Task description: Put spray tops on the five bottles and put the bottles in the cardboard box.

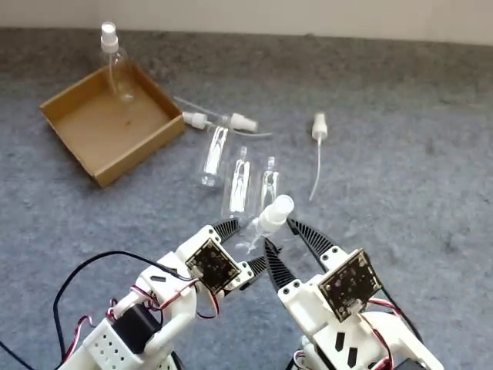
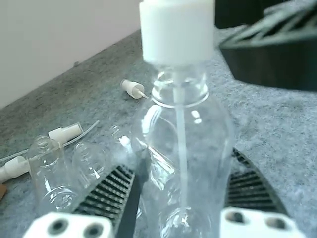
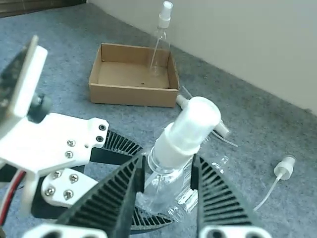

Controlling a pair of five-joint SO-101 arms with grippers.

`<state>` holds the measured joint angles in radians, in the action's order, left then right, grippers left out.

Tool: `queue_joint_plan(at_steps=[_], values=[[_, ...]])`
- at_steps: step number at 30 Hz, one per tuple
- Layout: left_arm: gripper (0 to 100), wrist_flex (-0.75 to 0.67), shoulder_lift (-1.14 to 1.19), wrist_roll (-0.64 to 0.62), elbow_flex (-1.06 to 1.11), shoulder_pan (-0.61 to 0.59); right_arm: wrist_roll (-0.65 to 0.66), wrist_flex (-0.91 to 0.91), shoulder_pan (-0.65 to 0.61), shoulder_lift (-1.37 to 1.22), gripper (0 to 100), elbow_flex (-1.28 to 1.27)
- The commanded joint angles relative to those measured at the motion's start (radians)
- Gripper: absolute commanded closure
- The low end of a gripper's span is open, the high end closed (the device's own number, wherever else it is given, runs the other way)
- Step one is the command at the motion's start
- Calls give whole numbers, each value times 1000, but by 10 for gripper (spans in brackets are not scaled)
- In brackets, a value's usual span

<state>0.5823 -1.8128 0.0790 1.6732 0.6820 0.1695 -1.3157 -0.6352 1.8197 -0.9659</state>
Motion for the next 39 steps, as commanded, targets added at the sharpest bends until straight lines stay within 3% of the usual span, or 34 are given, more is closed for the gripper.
queue_joint_plan(at_steps=[1, 4, 9, 13, 17, 25, 31, 39], values=[[899, -21, -13, 8, 21, -4, 8, -12, -15, 8, 868, 4], [899, -28, -15, 12, 19, -13, 8, -13, -15, 8, 868, 4], [899, -130, -15, 8, 19, -159, 12, -13, -15, 8, 868, 2], [899, -189, -15, 8, 19, -240, 118, -2, -15, 8, 868, -10], [899, -253, -15, 8, 19, -328, 129, 12, -15, 10, 868, -35], [899, -330, -15, 8, 19, -556, 127, 294, 130, 10, 868, -275], [899, -328, -15, 6, 19, -584, 126, 472, 151, 10, 868, -521], [896, -333, -15, 9, 19, -673, 126, 509, 150, 10, 868, -625]])
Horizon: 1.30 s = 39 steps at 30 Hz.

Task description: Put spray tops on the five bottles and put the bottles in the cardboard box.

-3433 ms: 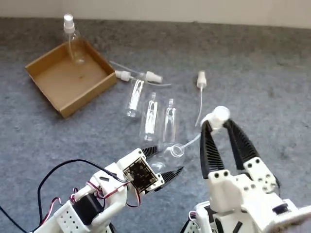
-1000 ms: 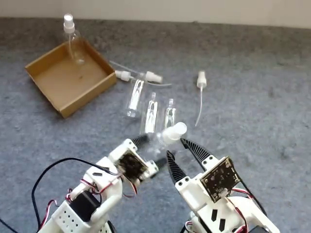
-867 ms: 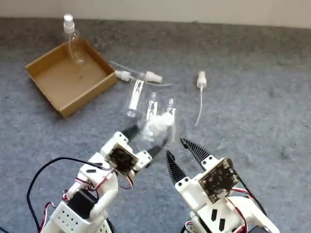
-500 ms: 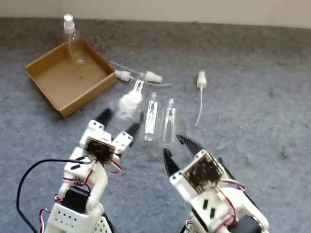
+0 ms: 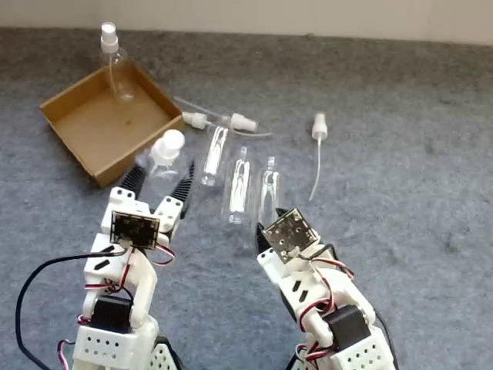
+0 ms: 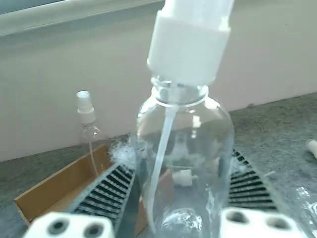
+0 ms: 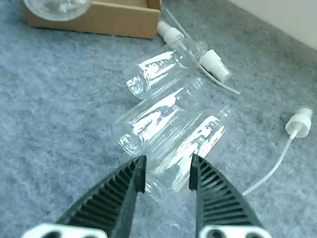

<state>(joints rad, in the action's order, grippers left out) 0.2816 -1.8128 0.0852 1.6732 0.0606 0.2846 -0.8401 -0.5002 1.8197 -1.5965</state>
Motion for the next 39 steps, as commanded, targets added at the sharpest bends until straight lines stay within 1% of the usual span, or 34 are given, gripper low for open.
queue_joint_plan(at_steps=[1, 5, 9, 12, 14, 16, 18, 23, 26, 36, 39], values=[[896, -32, -15, 3, 19, -61, 11, 42, 16, 10, 868, 4], [898, -32, -15, 3, 21, -104, 11, 85, 21, 10, 868, -22], [899, -34, -15, -2, 16, -171, 11, 143, 108, 10, 868, -76], [899, -28, -13, -34, -19, -180, 3, 219, 171, 10, 868, -130], [899, -15, -8, -61, -67, -183, -55, 252, 191, 10, 885, -165], [897, 34, -8, -58, -119, -199, -95, 262, 196, 10, 930, -182], [896, 78, -8, -58, -174, -214, -91, 263, 196, 10, 964, -185], [896, 146, -7, -49, -288, -228, -94, 263, 196, 10, 975, -188], [898, 187, -5, 26, -337, -225, -94, 263, 196, 10, 975, -188], [899, 203, -4, 35, -375, -228, -89, 262, 196, 10, 976, -188], [899, 203, -4, 41, -378, -254, -89, 262, 196, 10, 976, -188]])
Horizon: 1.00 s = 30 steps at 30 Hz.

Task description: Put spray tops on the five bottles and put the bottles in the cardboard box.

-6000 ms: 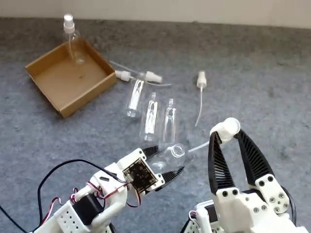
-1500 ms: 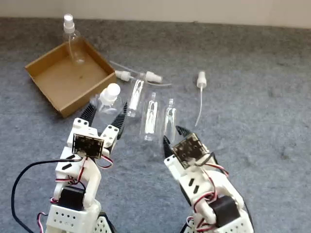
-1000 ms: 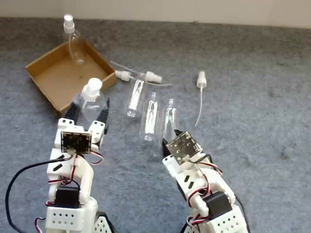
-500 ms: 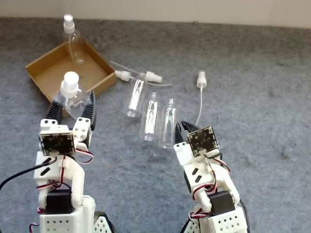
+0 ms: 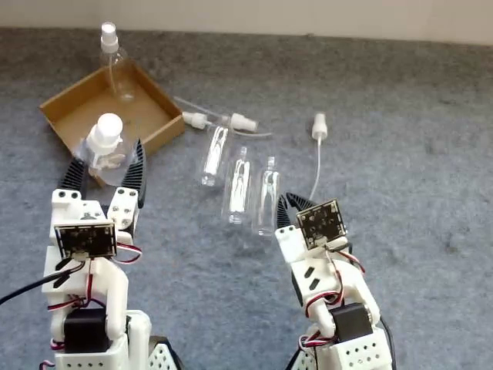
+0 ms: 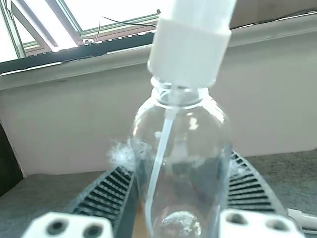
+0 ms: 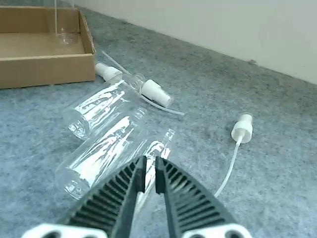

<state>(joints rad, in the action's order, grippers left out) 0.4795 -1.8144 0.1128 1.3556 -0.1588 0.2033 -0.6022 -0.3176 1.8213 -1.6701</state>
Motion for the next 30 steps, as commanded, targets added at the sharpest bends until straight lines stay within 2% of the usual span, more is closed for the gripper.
queue_joint_plan(at_steps=[1, 5, 12, 15, 23, 30], values=[[899, 5, -1, 25, -64, -41, -8, 24, 13, 8, 976, -114], [899, 5, 93, 49, -110, -45, -8, 24, 13, 8, 976, -114], [899, -2, 424, 49, -278, -45, -8, 22, 13, 8, 976, -114], [899, -5, 553, 49, -337, -91, -6, 22, 13, 8, 976, -114], [896, -190, 943, 49, -427, -243, -6, 22, 13, 8, 976, -114], [899, -338, 1256, 44, -545, -277, -6, 22, 13, 7, 976, -114]])
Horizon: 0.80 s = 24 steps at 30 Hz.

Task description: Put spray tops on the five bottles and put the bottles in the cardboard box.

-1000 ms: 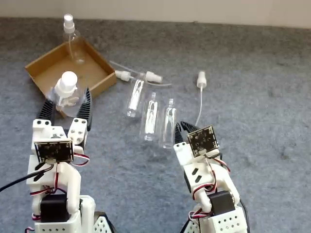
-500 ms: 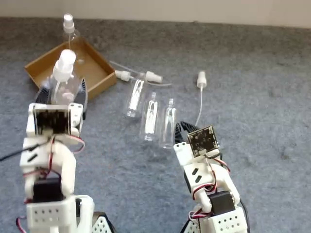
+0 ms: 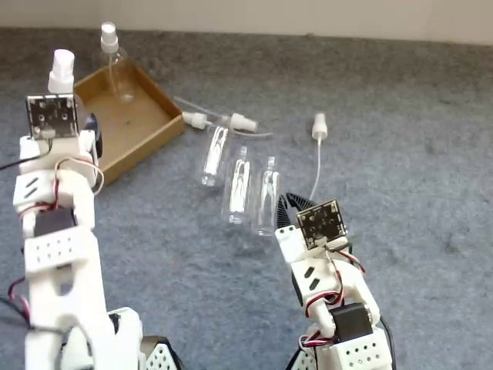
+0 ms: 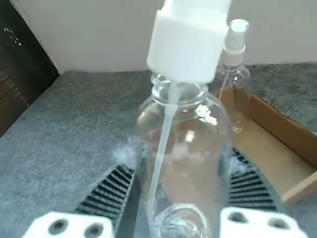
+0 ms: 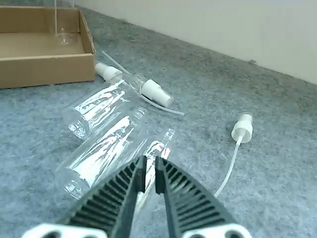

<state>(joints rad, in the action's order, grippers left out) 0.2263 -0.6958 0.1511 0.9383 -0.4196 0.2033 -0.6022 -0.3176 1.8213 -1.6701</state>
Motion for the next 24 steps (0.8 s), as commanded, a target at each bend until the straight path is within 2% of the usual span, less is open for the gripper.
queue_joint_plan(at_steps=[1, 14, 17, 21, 24], values=[[899, -92, 180, 6, -156, -18, -6, 22, 13, 5, 976, -114], [899, -98, 694, 3, -555, -56, -6, 22, 13, -1, 976, -114], [899, -121, 794, -91, -628, -77, -6, 22, 13, -1, 976, -114], [899, -262, 912, -292, -665, -111, -6, 22, 13, -1, 976, -114], [899, -394, 984, -310, -667, -114, -6, 22, 13, -1, 976, -114]])
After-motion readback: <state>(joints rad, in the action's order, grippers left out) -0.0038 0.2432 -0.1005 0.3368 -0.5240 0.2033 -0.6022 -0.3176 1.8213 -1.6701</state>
